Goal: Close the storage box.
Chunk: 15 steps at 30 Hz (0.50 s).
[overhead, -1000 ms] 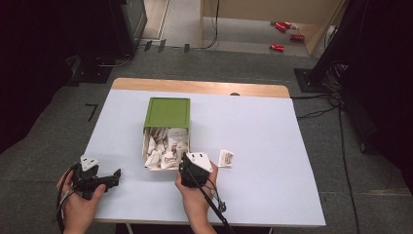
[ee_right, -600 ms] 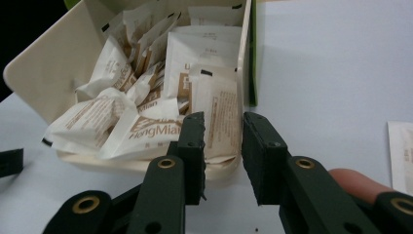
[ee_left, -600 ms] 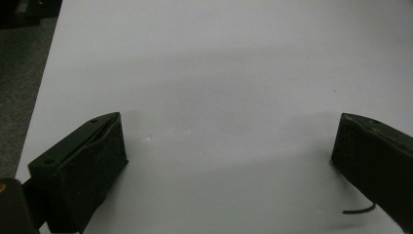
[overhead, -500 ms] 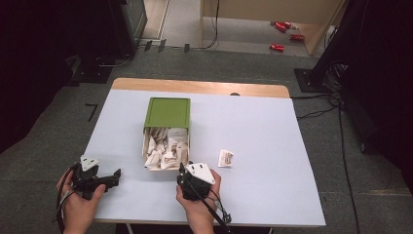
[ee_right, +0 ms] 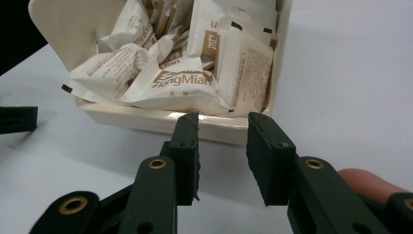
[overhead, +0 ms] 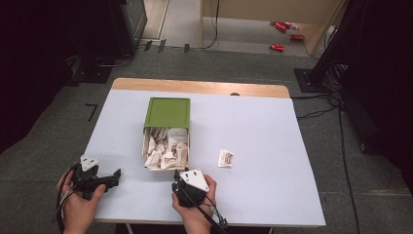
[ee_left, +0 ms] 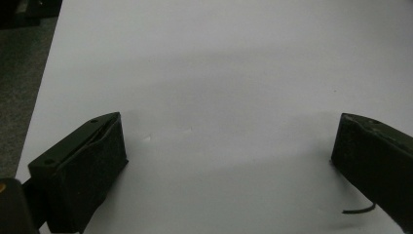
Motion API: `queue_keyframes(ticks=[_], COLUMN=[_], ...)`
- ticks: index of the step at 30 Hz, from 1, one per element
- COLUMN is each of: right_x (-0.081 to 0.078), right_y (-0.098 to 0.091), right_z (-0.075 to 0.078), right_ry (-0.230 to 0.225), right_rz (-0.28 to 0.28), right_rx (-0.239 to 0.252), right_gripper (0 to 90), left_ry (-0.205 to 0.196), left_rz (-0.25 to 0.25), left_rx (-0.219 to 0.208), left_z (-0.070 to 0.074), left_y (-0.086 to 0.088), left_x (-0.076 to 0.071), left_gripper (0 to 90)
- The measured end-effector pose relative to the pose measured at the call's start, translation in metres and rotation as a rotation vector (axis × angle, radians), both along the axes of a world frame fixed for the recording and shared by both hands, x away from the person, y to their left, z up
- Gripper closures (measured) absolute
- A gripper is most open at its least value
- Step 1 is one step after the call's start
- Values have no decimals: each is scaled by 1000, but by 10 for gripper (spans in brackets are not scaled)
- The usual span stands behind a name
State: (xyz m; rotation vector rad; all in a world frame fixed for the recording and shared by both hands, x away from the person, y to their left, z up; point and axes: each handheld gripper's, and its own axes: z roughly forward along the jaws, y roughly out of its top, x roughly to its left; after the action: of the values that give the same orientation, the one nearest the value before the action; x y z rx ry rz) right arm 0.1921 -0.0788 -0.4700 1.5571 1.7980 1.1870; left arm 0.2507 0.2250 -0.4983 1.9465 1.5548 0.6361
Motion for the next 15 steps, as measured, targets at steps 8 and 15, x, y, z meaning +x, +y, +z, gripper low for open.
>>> queue_keyframes(ticks=[8,15], right_x=[0,2], right_y=[7,8], right_z=[-2,-3], right_ry=[-20,-26], right_rz=[21,26], right_rx=[-6,-10], right_gripper=[686,697], left_ry=[0,0], left_rz=[0,0], left_rx=[0,0], left_z=[0,0], left_y=[0,0], left_x=[0,0], left_gripper=[0,0])
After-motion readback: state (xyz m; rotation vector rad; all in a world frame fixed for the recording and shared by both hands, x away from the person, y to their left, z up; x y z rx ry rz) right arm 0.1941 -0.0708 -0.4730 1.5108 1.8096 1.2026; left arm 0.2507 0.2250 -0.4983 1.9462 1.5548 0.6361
